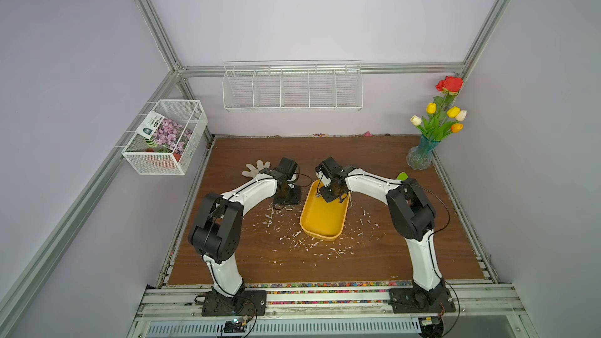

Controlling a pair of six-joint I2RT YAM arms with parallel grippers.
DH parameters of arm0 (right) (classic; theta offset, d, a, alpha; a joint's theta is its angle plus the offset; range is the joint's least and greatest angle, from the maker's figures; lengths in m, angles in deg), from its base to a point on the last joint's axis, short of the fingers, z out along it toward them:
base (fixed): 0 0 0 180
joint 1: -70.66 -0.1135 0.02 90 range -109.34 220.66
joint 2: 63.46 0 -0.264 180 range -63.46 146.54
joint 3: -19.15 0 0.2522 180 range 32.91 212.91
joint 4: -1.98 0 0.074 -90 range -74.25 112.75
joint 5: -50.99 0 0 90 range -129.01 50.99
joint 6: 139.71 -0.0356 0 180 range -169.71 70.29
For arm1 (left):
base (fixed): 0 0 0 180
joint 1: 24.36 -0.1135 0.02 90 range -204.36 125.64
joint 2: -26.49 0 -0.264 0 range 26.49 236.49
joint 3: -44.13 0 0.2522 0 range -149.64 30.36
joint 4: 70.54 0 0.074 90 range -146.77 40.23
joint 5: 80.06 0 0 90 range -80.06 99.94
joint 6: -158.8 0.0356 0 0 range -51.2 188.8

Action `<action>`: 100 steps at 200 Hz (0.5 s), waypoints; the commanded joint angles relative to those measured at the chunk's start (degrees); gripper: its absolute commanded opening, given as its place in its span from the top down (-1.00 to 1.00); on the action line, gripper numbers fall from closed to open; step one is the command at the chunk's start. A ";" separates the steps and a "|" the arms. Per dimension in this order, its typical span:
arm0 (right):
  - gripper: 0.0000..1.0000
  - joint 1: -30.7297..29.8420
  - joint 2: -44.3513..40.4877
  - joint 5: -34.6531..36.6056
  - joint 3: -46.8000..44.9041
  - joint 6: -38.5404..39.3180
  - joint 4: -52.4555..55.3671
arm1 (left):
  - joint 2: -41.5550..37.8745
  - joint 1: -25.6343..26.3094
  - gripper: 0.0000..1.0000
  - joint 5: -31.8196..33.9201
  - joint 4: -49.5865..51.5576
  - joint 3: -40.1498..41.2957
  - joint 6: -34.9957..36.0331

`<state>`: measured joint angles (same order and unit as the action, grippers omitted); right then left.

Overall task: Take out the screws from the storage box
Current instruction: Pick up the screw from the storage box.

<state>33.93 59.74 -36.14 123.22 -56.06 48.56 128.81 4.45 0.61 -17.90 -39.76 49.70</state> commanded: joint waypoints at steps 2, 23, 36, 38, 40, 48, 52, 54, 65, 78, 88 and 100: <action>0.42 -0.36 2.68 -0.23 0.66 0.29 1.18 | 0.14 -0.17 0.16 -0.60 -0.38 0.67 0.30; 0.45 -0.36 3.18 -0.23 0.83 0.46 1.21 | -0.02 -0.17 0.16 -0.46 -0.42 1.03 0.28; 0.46 -0.35 3.44 0.23 0.80 0.27 1.60 | 0.05 -0.17 0.16 -0.50 -0.46 1.05 0.37; 0.46 -0.36 3.45 0.32 0.76 0.22 1.61 | 0.04 -0.17 0.16 -0.52 -0.46 1.05 0.35; 0.46 -0.36 3.45 0.36 0.71 0.20 1.58 | 0.00 -0.17 0.16 -0.45 -0.46 1.05 0.45; 0.47 -0.36 3.55 0.38 0.40 0.44 1.49 | 0.15 -0.14 0.16 -0.51 -0.46 1.09 0.46; 0.48 -0.36 3.62 0.45 0.40 0.46 1.47 | 0.14 -0.16 0.16 -0.56 -0.46 1.05 0.39; 0.48 -0.32 3.67 0.62 0.40 0.46 1.62 | 0.15 -0.17 0.16 -0.58 -0.46 1.05 0.35; 0.52 -0.36 4.05 0.94 0.27 0.49 2.07 | 0.09 -0.17 0.16 -0.60 -0.46 1.13 0.53; 0.55 -0.36 4.65 2.45 -0.01 0.12 2.81 | 0.01 -0.17 0.16 -0.52 -0.55 1.18 0.54; 0.58 -0.36 5.07 2.74 -0.66 -0.06 2.82 | 0.06 -0.17 0.16 -0.44 -0.55 1.24 0.53; 0.62 -0.36 5.42 2.88 -1.47 -0.47 2.60 | 0.07 -0.17 0.16 -0.35 -0.64 1.13 0.56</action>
<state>33.90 60.66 -35.50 124.07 -56.14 48.15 128.81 4.45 0.64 -17.92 -39.37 49.75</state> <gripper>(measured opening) 0.208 0.419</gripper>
